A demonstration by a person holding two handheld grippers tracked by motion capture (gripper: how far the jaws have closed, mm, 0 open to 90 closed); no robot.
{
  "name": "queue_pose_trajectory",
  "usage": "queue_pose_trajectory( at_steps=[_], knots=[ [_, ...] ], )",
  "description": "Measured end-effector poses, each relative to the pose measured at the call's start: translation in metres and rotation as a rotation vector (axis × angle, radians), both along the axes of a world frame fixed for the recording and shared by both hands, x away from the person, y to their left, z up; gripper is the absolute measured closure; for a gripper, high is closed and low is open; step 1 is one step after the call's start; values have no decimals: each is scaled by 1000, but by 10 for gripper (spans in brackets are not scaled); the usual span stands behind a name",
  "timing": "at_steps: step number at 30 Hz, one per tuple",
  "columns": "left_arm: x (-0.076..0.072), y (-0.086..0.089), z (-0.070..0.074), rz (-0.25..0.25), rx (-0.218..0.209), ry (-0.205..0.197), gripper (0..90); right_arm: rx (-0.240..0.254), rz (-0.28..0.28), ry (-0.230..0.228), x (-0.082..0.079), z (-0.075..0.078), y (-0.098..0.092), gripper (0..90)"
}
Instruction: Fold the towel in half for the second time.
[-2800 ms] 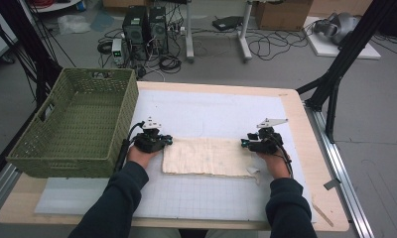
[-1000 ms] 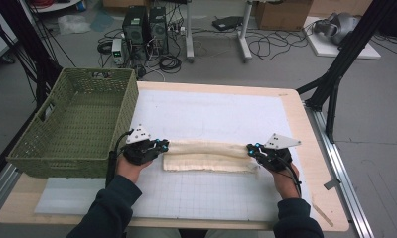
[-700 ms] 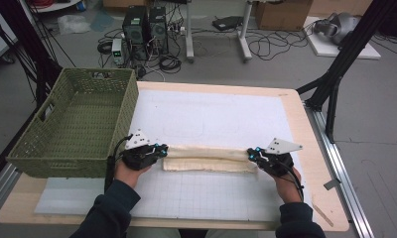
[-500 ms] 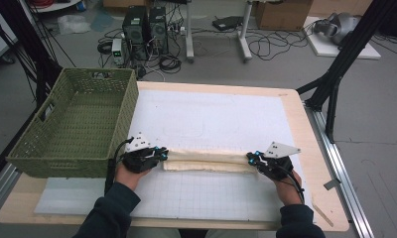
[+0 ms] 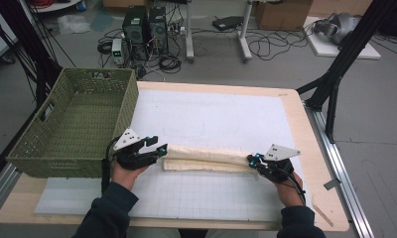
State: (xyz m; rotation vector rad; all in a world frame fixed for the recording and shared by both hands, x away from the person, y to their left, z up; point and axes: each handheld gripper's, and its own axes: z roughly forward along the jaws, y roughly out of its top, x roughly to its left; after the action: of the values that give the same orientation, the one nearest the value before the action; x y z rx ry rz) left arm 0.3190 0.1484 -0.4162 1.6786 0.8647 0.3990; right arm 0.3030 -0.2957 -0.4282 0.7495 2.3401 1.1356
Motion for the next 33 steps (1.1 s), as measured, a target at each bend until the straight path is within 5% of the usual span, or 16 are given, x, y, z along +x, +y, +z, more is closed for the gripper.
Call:
queue_pose_trajectory(
  at_steps=[5,14,21,23,27,33],
  knots=[
    [8,-6,0,-14,-24,12,536,-22,15,1,-2,-1,1,867],
    [15,-25,-15,-89,122,143,626,2,11,-5,-4,2,-2,846],
    [11,-27,-25,-88,152,163,648,122,-60,-14,-6,15,-11,628],
    [10,-28,-28,-90,159,176,648,173,-100,-23,-6,20,-11,496],
    [9,-28,-29,-94,171,175,649,223,-151,-44,-6,30,0,447],
    [8,-29,-31,-97,177,183,649,183,-160,-63,-1,37,35,505]
  ],
)
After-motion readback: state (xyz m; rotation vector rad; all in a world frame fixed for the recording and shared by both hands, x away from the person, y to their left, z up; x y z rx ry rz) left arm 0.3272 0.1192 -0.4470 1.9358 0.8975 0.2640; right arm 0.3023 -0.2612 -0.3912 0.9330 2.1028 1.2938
